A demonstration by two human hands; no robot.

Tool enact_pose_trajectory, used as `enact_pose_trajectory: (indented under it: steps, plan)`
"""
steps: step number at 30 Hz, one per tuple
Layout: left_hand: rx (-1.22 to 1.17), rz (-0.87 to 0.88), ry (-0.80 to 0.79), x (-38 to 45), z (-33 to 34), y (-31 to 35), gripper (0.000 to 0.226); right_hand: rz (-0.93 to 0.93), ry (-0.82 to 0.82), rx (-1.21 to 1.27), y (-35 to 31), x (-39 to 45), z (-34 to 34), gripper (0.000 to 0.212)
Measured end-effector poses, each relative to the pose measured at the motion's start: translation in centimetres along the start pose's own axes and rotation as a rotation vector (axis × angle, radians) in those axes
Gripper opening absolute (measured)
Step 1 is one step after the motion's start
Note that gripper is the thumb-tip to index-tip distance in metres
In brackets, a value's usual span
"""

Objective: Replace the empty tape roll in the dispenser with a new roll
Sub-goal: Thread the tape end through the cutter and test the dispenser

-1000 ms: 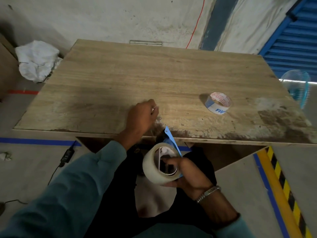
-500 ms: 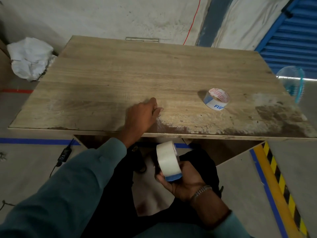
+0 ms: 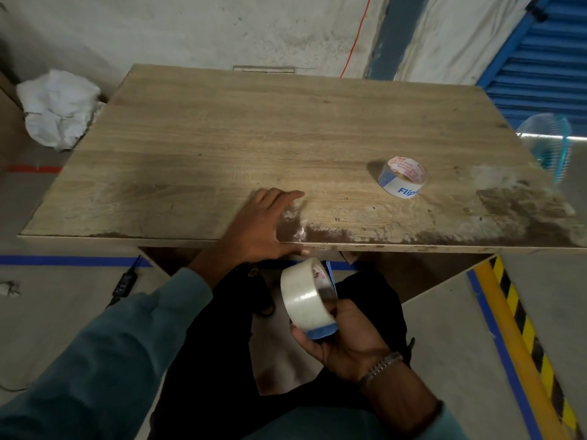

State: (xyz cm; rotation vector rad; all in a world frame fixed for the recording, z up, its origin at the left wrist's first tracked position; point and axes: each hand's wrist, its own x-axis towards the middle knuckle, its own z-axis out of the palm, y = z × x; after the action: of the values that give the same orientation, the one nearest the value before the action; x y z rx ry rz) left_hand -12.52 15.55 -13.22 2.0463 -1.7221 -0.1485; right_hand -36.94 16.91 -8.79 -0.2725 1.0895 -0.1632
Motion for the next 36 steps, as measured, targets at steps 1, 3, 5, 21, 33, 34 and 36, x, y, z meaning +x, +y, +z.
enact_pose_trajectory:
  steps: [1,3,5,21,33,34,36]
  plan:
    - [0.059,0.012,0.003,0.1,0.2,0.1,0.11,-0.002,-0.007,-0.025,0.1,-0.2,0.1,0.023]
    - [0.083,0.026,0.015,0.0,0.4,0.0,0.099,-0.008,-0.022,-0.069,0.2,-0.5,0.1,0.023]
    - [-0.004,0.021,0.037,-0.1,0.3,-0.2,0.082,-0.032,-0.035,-0.097,0.4,-0.8,-0.1,0.022]
    - [-1.395,-0.328,-0.478,1.8,-4.0,-0.2,0.039,-0.71,0.347,-0.917,-5.6,-0.1,-0.6,0.032]
    - [-0.872,-0.432,-0.561,3.7,-5.2,2.0,0.07,-0.728,0.359,-1.083,-3.2,-0.5,0.4,0.056]
    - [-0.79,-0.376,-0.617,3.7,-5.4,2.5,0.075,-0.761,0.371,-1.101,-3.1,-0.2,0.3,0.058]
    - [-0.637,-0.247,-0.685,3.7,-5.6,3.9,0.079,-0.814,0.386,-1.138,-3.0,0.2,0.2,0.062]
